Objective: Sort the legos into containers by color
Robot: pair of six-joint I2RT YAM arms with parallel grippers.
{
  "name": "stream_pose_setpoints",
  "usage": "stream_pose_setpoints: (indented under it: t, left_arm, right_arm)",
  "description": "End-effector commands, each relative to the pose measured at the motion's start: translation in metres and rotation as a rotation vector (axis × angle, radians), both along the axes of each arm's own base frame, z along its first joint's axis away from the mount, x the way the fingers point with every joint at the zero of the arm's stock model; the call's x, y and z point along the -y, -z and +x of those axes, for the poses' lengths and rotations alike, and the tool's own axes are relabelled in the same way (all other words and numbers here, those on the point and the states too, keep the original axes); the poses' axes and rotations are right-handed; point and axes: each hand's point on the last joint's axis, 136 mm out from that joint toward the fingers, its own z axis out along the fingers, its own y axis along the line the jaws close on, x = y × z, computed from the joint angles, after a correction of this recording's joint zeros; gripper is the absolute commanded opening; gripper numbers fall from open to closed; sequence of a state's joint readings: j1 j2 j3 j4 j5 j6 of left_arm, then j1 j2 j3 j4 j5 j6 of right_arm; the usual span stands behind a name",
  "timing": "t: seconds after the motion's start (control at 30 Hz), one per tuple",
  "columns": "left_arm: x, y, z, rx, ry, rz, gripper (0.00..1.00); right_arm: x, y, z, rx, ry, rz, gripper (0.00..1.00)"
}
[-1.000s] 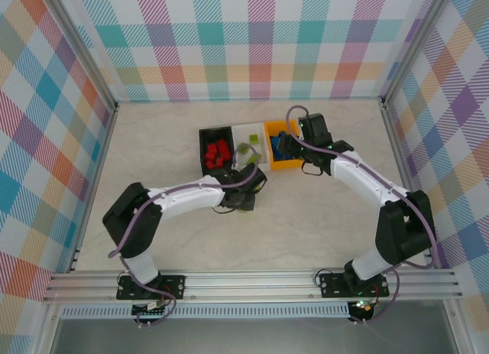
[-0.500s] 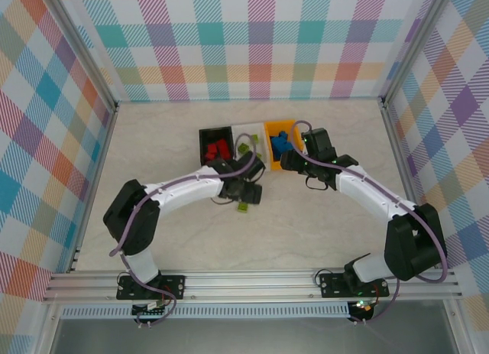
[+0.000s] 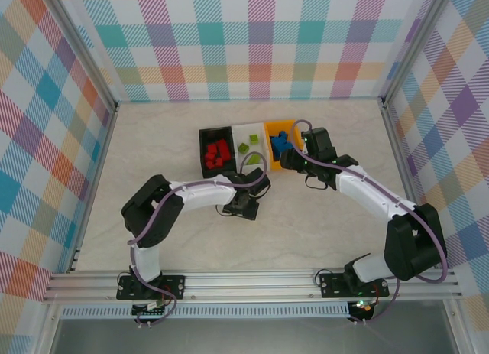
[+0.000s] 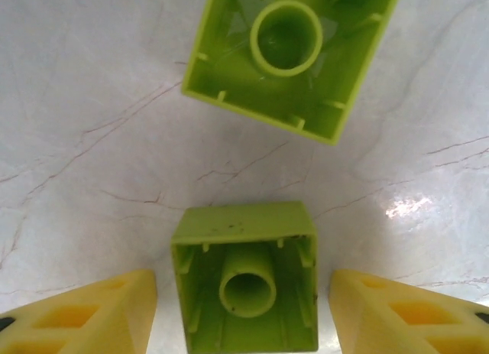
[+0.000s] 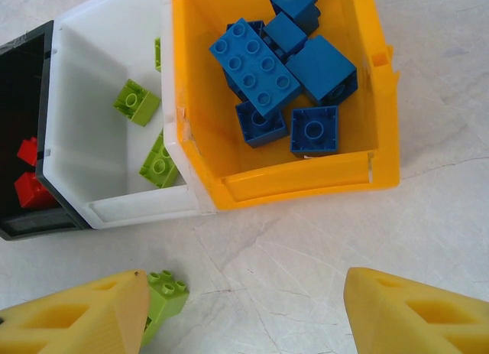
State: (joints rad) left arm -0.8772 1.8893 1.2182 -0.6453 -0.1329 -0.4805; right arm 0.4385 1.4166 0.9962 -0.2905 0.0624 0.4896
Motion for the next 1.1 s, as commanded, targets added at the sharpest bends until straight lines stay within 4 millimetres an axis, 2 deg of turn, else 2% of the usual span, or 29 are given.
stream_pose_setpoints:
  t: [0.0, 0.1, 0.2, 0.3, 0.43, 0.5, 0.57, 0.7, 0.8, 1.0, 1.03, 1.07]
  left_arm:
    - [0.001, 0.005, 0.017, 0.034, -0.02, 0.01, 0.55]
    - [0.005, 0.001, 0.019, 0.033, -0.013, -0.006, 0.44]
    - [0.001, -0.006, 0.019, 0.046, -0.019, 0.005, 0.32]
    - [-0.006, -0.033, 0.028, 0.106, -0.057, -0.016, 0.3]
    - [-0.023, -0.088, 0.075, 0.219, -0.169, -0.088, 0.29]
    - [-0.02, -0.114, 0.105, 0.283, -0.194, -0.121, 0.29]
    - [-0.013, -0.127, 0.13, 0.312, -0.211, -0.13, 0.29]
    - [0.003, -0.127, 0.172, 0.334, -0.244, -0.142, 0.29]
    - [0.012, -0.118, 0.194, 0.332, -0.269, -0.13, 0.29]
    - [0.024, -0.098, 0.212, 0.303, -0.283, -0.105, 0.36]
    - [0.024, -0.096, 0.212, 0.296, -0.282, -0.103, 0.39]
    - [0.026, -0.097, 0.212, 0.294, -0.285, -0.112, 0.47]
  right_arm:
    - [-0.003, -0.007, 0.0, 0.023, -0.005, 0.017, 0.68]
    - [-0.003, -0.008, 0.0, 0.025, -0.004, 0.017, 0.68]
    - [-0.002, -0.008, 0.0, 0.027, -0.002, 0.016, 0.68]
    - [-0.005, -0.009, -0.004, 0.022, -0.014, 0.029, 0.68]
    - [-0.01, -0.004, -0.017, 0.012, -0.038, 0.038, 0.68]
    - [-0.014, 0.003, -0.026, -0.002, -0.055, 0.039, 0.68]
    - [-0.019, 0.01, -0.034, -0.019, -0.075, 0.033, 0.67]
    - [-0.03, 0.025, -0.051, -0.038, -0.141, 0.035, 0.66]
    - [-0.043, 0.035, -0.068, -0.056, -0.223, 0.054, 0.62]
    - [-0.065, 0.049, -0.089, -0.078, -0.314, 0.035, 0.61]
    - [-0.068, 0.051, -0.09, -0.083, -0.319, 0.041, 0.62]
    - [-0.072, 0.053, -0.091, -0.086, -0.326, 0.046, 0.62]
